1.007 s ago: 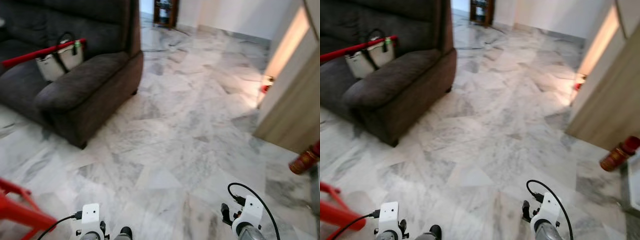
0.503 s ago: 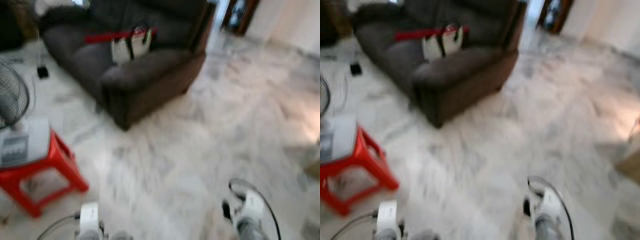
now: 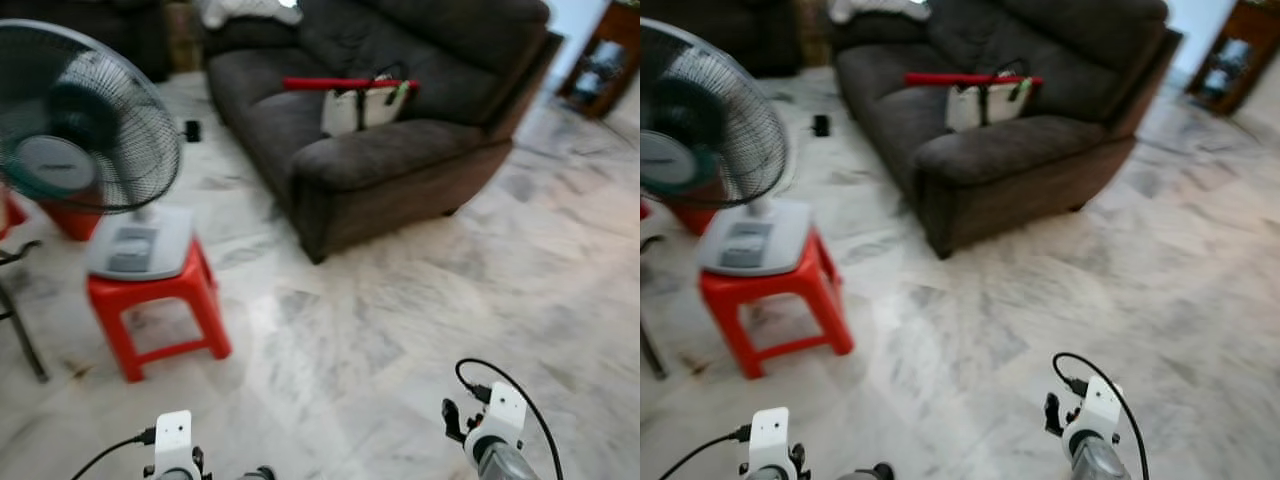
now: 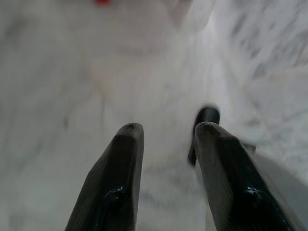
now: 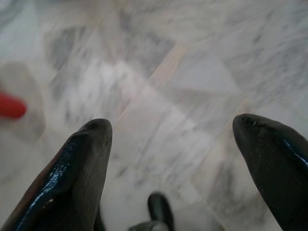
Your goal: Picking trash to rubbish bin
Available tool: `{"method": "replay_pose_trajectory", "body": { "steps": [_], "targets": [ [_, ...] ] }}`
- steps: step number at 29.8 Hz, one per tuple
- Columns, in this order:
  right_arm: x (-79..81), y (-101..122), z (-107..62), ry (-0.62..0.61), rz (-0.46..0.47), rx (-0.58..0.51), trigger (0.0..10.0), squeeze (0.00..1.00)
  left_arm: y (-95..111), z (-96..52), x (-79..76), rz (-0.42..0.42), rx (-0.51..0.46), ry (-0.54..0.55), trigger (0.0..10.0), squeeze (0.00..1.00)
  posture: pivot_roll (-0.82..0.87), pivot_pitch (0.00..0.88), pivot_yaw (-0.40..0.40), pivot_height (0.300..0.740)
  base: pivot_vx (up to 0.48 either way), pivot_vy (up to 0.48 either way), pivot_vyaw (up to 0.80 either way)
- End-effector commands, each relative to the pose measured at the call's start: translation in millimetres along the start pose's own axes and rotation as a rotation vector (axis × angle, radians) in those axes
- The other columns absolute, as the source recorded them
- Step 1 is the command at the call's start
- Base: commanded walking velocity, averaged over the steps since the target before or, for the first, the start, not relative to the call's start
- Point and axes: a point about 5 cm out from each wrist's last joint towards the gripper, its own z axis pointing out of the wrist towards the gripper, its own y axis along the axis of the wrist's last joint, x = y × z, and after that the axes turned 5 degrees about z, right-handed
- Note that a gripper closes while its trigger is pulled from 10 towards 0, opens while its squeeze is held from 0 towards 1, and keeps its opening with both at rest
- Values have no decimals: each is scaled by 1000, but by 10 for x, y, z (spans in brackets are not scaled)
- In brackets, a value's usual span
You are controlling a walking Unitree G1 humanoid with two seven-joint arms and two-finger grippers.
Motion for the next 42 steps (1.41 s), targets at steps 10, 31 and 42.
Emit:
{"method": "replay_pose_trajectory", "body": {
  "steps": [10,31,42],
  "targets": [
    [-1,-22,-3,3,-14,15,10000,0,-114,-25,20,-1,40,3,10000,0,36,119,-104,740,0,0,800],
    [21,37,12,12,8,1,10000,0,-30,-4,-18,7,24,-2,10000,0,19,133,-127,740,0,0,515],
    [-3,47,11,7,7,1,10000,0,-75,-17,-48,-10,39,-4,10000,0,16,141,-134,740,0,140,0]
  ]
}}
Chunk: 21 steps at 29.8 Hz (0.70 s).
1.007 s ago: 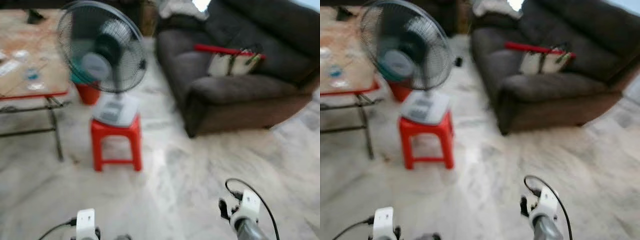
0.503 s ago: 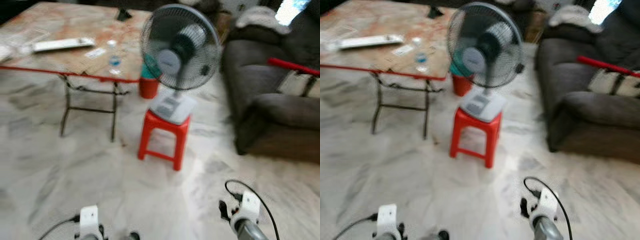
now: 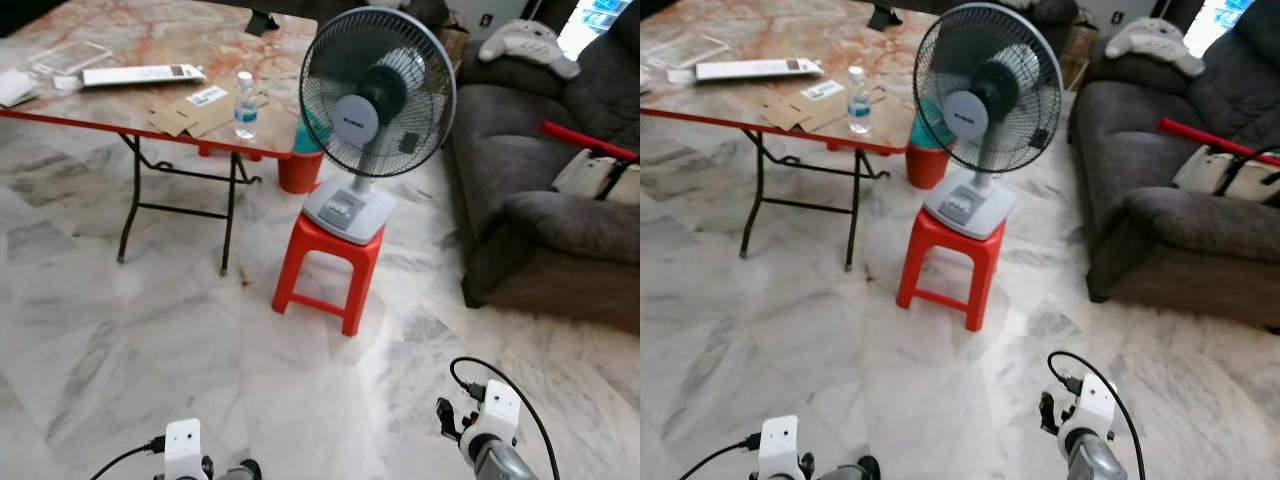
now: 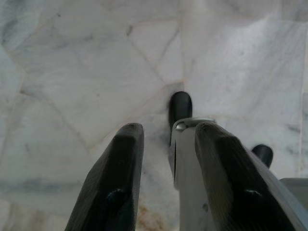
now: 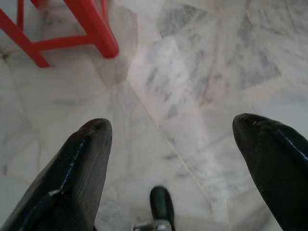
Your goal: Picking trash to rubbish bin
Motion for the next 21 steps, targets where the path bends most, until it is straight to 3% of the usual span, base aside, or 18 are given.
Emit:
{"method": "replay_pose_trajectory", "body": {
  "steps": [1,10,14,17,21],
  "targets": [
    [-73,-8,-13,-24,15,5,10000,0,-75,-15,-4,-6,35,7,10000,0,16,141,-134,740,0,315,0],
    [-45,-52,-12,-15,-22,38,10000,0,-84,-16,14,-1,35,12,10000,0,19,144,-130,740,0,317,0],
    [-117,-243,-59,-42,-200,152,10000,0,-71,-12,34,23,29,10,10000,0,10,147,-126,740,0,308,0],
    [-215,-439,-127,-82,-173,238,10000,0,-72,-13,20,77,27,-12,10000,0,13,148,-123,740,0,164,0],
    [-296,-454,-151,-119,-193,239,10000,0,-109,-23,30,77,33,-6,10000,0,5,150,-112,740,0,0,0]
  ]
}}
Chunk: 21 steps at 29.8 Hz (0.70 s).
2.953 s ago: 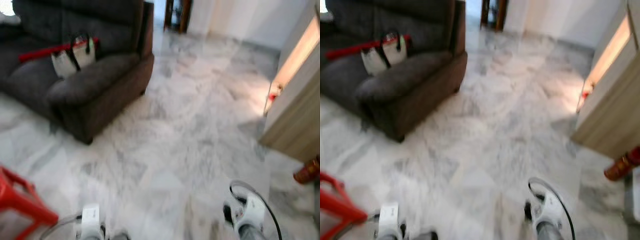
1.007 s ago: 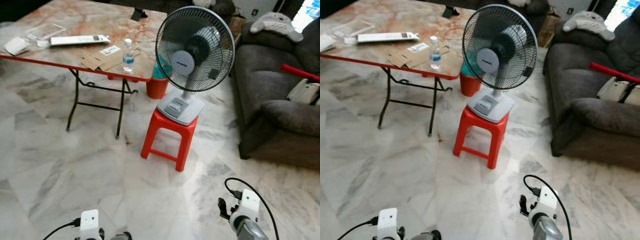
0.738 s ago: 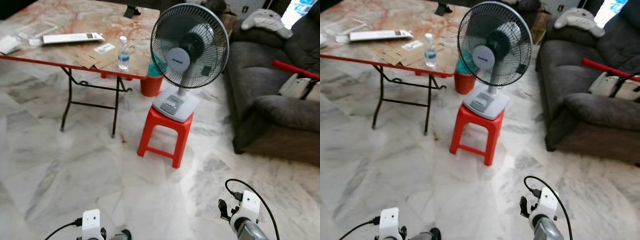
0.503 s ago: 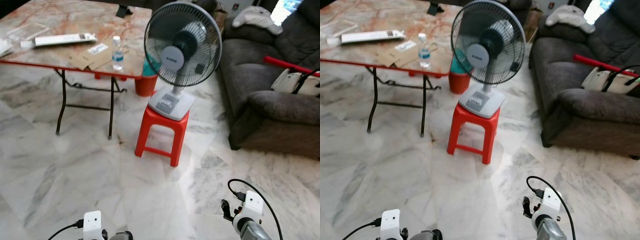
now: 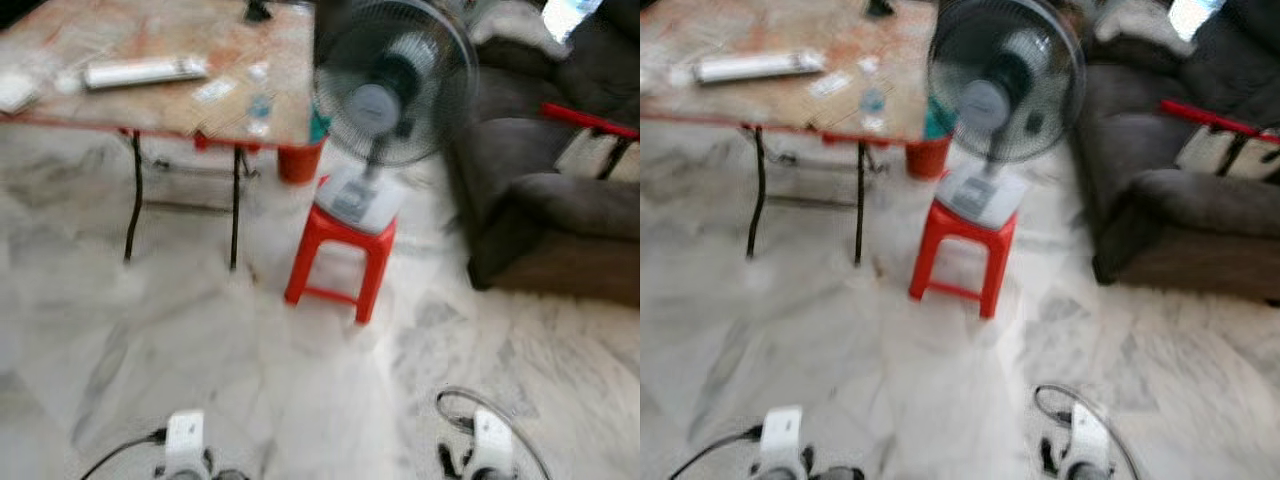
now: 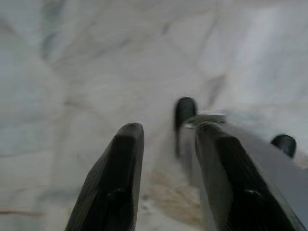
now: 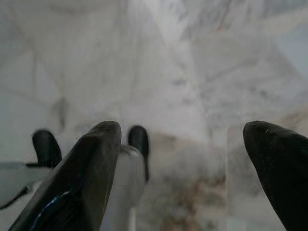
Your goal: Picking trash to rubbish bin
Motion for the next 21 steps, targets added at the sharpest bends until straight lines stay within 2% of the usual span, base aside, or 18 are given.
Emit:
{"method": "replay_pose_trajectory", "body": {
  "steps": [1,2,5,12,17,21],
  "targets": [
    [-136,0,-16,-45,-12,3,10000,0,-74,-25,-97,5,22,-22,10000,0,5,150,-112,740,0,0,0],
    [-141,21,-15,-42,1,-6,10000,0,-87,-29,-104,15,22,-29,10000,0,-8,153,-111,740,0,0,0],
    [-138,38,-14,-27,-33,-6,10000,0,-112,-37,-121,41,29,-41,10000,0,-9,153,-111,740,0,0,0],
    [-124,39,-14,-14,-41,-15,10000,0,-76,-31,-122,24,10,-31,10000,0,22,160,-111,740,0,0,0],
    [-135,34,-17,-19,2,-27,10000,0,-80,-31,-123,17,17,-33,10000,0,12,157,-116,740,0,0,0],
    [-161,64,-19,-32,38,-47,10000,0,-47,-23,-137,16,11,-33,10000,0,17,154,-116,740,0,297,0]
  ]
}}
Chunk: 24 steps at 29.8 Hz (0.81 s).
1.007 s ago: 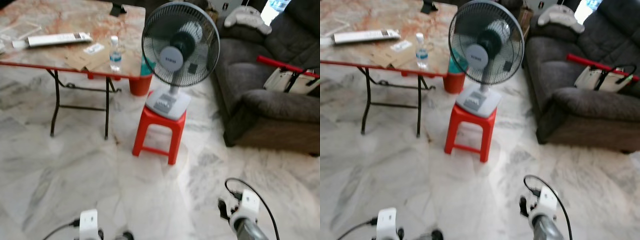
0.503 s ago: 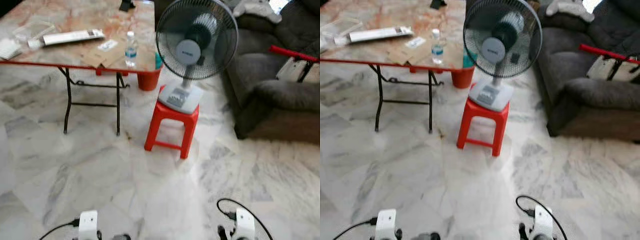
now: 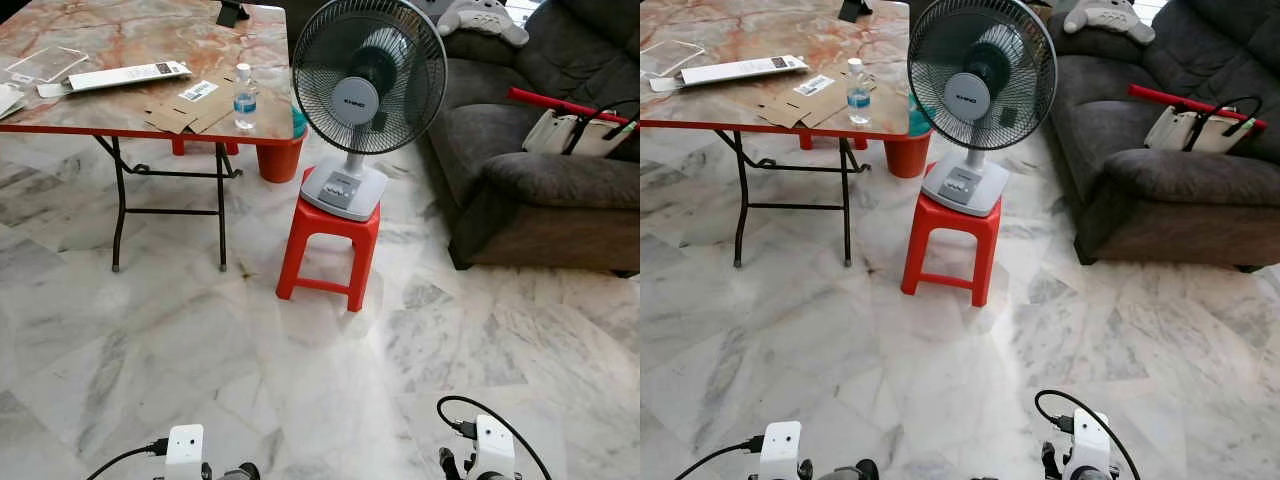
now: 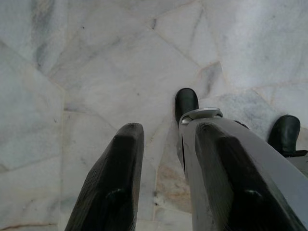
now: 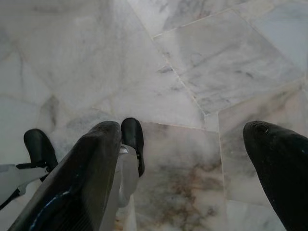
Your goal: Picking trash to rubbish bin
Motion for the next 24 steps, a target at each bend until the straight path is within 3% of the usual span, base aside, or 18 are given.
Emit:
{"method": "replay_pose_trajectory", "body": {
  "steps": [1,6,11,12,14,17,19,24],
  "targets": [
    [-68,-8,-11,-21,32,-11,10000,0,-41,-11,-45,-10,18,-5,10000,0,17,154,-116,740,0,296,0],
    [-81,59,-9,-24,53,-47,10000,0,75,13,-39,18,-25,-6,10000,0,15,153,-112,740,0,299,0],
    [-61,276,-3,-5,89,-150,10000,0,251,34,-13,27,-110,16,10000,0,14,157,-113,740,0,0,0],
    [-46,336,-2,4,90,-176,10000,0,301,37,-10,26,-138,21,10000,0,13,157,-112,740,0,0,0],
    [37,683,-16,41,79,-317,10000,0,538,37,-39,28,-263,28,10000,0,14,159,-112,740,0,0,0],
    [107,912,-38,71,72,-396,10000,0,698,27,-81,9,-341,17,10000,0,14,159,-112,740,0,0,0],
    [320,1238,-95,160,37,-514,10000,0,959,-13,-135,-5,-477,5,10000,0,12,162,-108,740,0,0,0],
    [706,1632,-236,308,0,-678,10000,0,1329,-91,-158,-37,-644,25,10000,0,15,162,-108,740,0,0,0]
  ]
}}
